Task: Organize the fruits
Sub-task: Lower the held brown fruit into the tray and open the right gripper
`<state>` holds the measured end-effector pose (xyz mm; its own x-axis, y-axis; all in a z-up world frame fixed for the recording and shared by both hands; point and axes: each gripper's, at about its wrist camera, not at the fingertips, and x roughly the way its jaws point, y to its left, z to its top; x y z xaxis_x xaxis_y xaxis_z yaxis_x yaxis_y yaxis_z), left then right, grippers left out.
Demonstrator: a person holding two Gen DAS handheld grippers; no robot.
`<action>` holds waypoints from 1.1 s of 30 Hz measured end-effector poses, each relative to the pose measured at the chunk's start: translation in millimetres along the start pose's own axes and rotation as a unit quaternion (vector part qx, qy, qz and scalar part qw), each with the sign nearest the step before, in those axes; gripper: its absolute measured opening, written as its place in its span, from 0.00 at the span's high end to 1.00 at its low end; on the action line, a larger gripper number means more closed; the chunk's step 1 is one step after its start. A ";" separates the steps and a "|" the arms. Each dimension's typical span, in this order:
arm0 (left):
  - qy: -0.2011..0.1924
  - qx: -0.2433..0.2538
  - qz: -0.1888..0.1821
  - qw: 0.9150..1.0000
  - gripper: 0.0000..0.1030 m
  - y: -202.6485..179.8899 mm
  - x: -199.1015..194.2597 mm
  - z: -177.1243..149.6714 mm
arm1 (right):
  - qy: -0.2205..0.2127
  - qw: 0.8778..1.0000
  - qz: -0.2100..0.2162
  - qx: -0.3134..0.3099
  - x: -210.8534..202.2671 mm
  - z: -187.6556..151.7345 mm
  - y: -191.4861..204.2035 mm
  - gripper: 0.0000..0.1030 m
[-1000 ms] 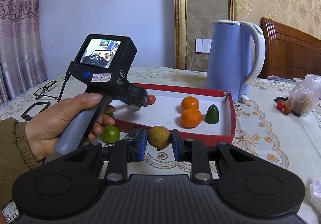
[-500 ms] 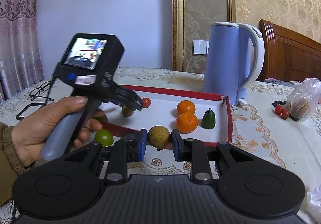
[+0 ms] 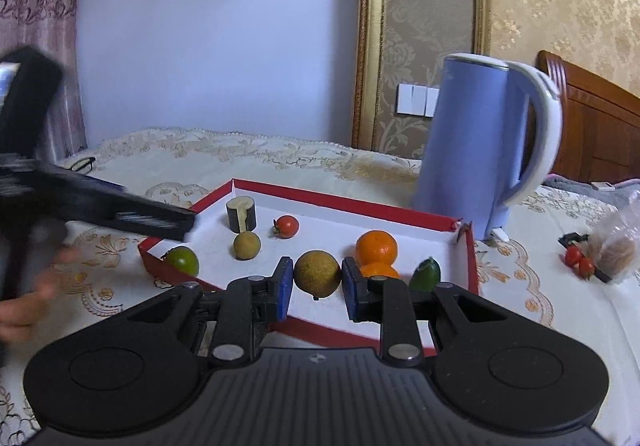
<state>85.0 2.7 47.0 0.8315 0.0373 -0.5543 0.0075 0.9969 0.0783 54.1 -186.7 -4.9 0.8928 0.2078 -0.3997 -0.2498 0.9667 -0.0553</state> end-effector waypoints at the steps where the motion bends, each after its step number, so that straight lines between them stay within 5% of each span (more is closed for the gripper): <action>1: -0.003 -0.007 0.000 1.000 0.10 5.1 -6.1 -3.1 | 0.002 1.000 0.000 -0.004 5.3 1.8 1.3 0.75; 19: -0.006 -0.001 0.007 1.000 0.03 26.3 -56.8 -62.3 | 0.040 0.999 -0.020 0.011 96.8 24.4 -2.6 0.75; 33: -0.002 -0.001 -0.003 1.000 0.03 26.4 -59.8 -67.3 | 0.072 0.997 -0.030 0.029 122.3 22.5 -7.5 0.74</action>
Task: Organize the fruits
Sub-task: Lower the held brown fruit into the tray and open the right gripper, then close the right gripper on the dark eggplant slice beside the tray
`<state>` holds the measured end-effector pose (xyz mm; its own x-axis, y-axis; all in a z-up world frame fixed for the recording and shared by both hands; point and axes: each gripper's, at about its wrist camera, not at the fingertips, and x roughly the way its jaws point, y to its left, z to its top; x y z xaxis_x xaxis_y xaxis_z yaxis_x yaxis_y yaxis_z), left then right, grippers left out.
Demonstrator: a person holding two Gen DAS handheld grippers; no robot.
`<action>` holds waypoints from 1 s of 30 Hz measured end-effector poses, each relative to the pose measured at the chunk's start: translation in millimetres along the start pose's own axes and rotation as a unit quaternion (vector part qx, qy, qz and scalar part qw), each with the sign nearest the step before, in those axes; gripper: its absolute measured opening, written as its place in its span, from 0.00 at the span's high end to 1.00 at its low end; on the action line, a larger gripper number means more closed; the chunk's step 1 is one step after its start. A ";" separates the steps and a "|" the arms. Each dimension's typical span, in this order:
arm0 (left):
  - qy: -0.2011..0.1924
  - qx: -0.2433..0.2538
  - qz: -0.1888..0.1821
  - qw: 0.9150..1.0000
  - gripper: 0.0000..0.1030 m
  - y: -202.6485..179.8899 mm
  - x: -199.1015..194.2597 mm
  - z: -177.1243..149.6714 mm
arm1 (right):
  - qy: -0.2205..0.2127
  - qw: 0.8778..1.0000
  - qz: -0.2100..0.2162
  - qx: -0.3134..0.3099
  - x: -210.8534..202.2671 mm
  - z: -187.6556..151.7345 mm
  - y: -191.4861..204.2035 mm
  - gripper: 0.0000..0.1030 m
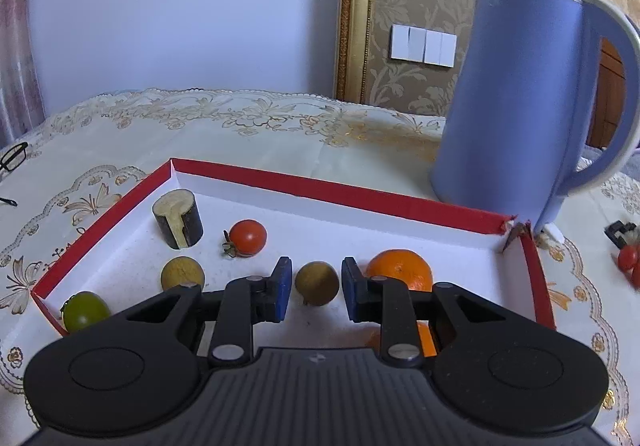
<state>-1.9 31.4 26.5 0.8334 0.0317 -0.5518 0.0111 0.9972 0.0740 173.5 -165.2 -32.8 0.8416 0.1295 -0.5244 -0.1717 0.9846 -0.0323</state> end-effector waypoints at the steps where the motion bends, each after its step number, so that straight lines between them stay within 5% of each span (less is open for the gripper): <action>1: 0.000 -0.001 0.000 1.000 0.03 0.0 0.2 -0.1 | -0.002 1.000 -0.001 0.001 -4.5 -0.2 -0.9 0.74; 5: -0.001 -0.004 0.002 1.000 0.01 0.2 0.4 0.0 | -0.017 1.000 0.001 0.004 -34.6 -6.7 -2.2 0.73; 10: -0.009 -0.001 0.009 1.000 0.00 -2.3 -0.2 0.0 | -0.041 0.999 0.021 -0.004 -82.0 -32.8 5.4 0.43; 16: -0.006 -0.014 0.010 1.000 0.00 1.3 3.9 0.8 | -0.044 0.998 0.035 0.012 -109.0 -58.5 18.9 0.43; 30: -0.003 -0.037 0.001 0.999 0.00 18.1 6.4 -3.9 | -0.014 0.999 0.033 0.021 -94.8 -80.0 47.2 0.43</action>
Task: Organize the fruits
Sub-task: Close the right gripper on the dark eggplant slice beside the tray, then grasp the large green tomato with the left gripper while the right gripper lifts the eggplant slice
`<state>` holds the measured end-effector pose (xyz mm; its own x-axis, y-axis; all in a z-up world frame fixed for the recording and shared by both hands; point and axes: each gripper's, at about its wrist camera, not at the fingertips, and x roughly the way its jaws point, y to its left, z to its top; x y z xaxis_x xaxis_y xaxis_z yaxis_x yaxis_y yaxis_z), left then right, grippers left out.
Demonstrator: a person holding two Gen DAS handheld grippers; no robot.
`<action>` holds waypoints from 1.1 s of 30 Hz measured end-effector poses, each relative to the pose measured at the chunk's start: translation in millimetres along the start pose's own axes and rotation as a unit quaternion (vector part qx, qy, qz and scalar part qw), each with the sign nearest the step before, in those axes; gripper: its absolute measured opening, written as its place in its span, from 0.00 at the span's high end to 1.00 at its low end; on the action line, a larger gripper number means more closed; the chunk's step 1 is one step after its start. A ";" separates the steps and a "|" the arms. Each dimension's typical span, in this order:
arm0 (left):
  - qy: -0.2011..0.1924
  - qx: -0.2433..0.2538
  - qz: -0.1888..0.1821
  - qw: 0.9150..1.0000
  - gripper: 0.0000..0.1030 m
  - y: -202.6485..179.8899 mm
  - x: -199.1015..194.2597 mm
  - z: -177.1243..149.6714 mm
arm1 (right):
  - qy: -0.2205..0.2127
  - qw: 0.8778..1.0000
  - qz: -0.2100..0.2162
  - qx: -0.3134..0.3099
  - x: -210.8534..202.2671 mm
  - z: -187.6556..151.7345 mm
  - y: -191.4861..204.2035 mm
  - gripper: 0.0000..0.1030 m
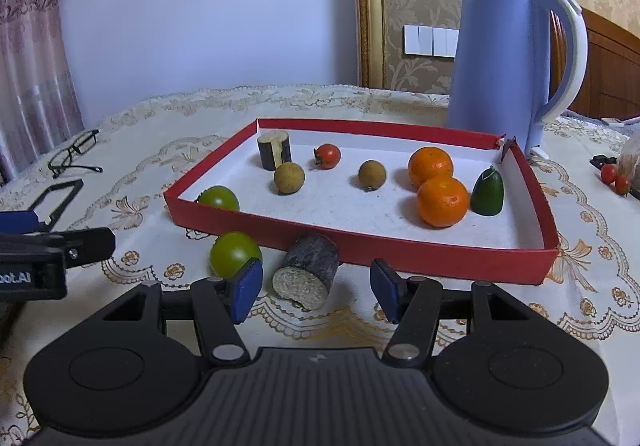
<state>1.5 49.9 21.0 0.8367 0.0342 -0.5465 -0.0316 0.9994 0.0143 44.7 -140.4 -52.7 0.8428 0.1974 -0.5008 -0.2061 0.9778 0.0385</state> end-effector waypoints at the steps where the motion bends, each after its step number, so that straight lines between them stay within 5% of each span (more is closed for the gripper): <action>1: 0.000 0.000 0.000 1.000 0.00 0.6 0.2 -0.2 | 0.001 1.000 -0.003 -0.004 1.4 0.5 2.2 0.43; 22: 0.000 0.010 -0.005 1.000 0.00 -4.2 -1.7 -1.5 | 0.024 0.999 -0.023 -0.027 26.4 -0.5 14.3 0.61; 33: 0.015 0.043 -0.053 0.998 0.00 -34.5 9.4 2.9 | -0.008 1.000 -0.025 -0.017 -20.7 -8.4 -12.3 0.61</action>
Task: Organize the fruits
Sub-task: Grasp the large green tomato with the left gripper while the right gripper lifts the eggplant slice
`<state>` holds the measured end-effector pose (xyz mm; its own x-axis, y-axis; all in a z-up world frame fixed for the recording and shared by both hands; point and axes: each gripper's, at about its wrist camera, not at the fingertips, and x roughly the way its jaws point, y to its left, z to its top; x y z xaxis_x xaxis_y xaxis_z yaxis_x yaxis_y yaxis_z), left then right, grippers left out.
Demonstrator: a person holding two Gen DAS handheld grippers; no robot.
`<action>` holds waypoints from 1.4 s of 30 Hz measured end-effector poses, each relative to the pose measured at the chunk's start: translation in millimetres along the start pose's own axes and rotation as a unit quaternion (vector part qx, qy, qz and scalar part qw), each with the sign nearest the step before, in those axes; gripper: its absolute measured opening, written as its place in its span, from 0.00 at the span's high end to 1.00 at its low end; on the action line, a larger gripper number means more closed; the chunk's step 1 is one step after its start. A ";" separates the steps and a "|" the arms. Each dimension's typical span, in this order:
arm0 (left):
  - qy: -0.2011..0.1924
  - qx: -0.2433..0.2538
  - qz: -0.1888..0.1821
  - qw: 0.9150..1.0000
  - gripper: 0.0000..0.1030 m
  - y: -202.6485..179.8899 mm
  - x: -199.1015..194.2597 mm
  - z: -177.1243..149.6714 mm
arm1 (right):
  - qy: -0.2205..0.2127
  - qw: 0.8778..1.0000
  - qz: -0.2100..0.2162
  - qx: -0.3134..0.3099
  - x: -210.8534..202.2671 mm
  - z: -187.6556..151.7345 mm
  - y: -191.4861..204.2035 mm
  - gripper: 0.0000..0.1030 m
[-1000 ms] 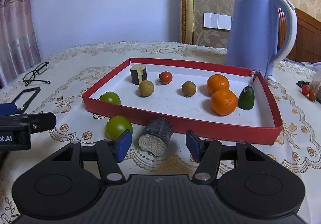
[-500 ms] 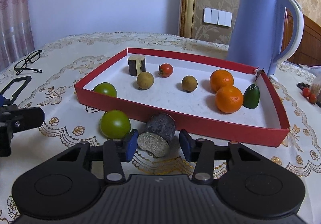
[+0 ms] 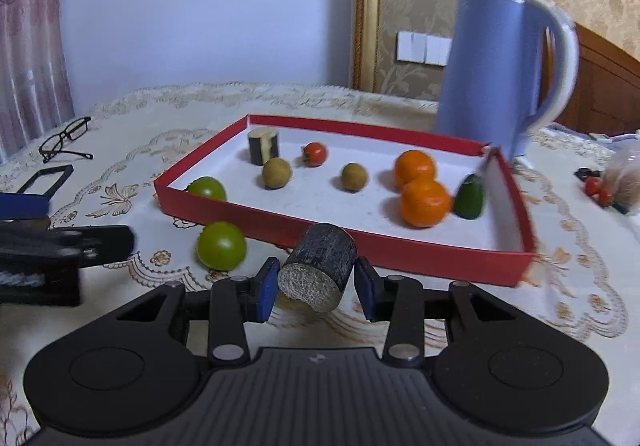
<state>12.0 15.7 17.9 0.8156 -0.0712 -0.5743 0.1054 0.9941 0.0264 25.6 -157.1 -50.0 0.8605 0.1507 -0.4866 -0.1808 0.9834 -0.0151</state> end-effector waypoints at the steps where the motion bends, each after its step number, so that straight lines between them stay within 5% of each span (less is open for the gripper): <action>1: 0.000 0.007 0.002 1.000 0.00 -5.2 2.7 0.6 | -0.002 1.000 -0.004 0.002 -5.7 -2.8 -5.4 0.62; 13: 0.029 0.034 -0.007 0.999 0.00 -48.7 39.5 10.7 | -0.009 0.999 -0.008 0.035 -31.4 -27.6 -46.5 0.62; 17: 0.040 0.038 0.004 0.998 0.11 -51.8 51.2 11.7 | -0.011 0.999 0.006 0.035 -31.6 -30.8 -46.4 0.62; 27: 0.058 0.032 0.005 0.998 0.19 -53.0 66.9 10.7 | -0.014 0.999 0.022 0.035 -30.7 -33.3 -44.7 0.62; 30: 0.061 0.028 -0.001 0.998 0.27 -53.4 69.5 11.0 | -0.014 0.999 0.023 0.035 -30.3 -34.0 -44.5 0.62; 37: 0.065 0.013 -0.031 0.997 0.67 -52.9 66.1 14.1 | -0.014 0.999 0.024 0.034 -30.2 -34.4 -43.0 0.62; 42: 0.069 0.002 -0.039 0.997 0.67 -48.7 63.6 14.2 | -0.014 0.999 0.023 0.034 -30.4 -34.5 -42.9 0.62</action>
<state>66.8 -38.4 -8.3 0.7188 -0.1356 -0.6818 0.1676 0.9857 -0.0193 -9.2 -207.4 -64.7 0.8650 0.1986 -0.4609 -0.1889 0.9797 0.0677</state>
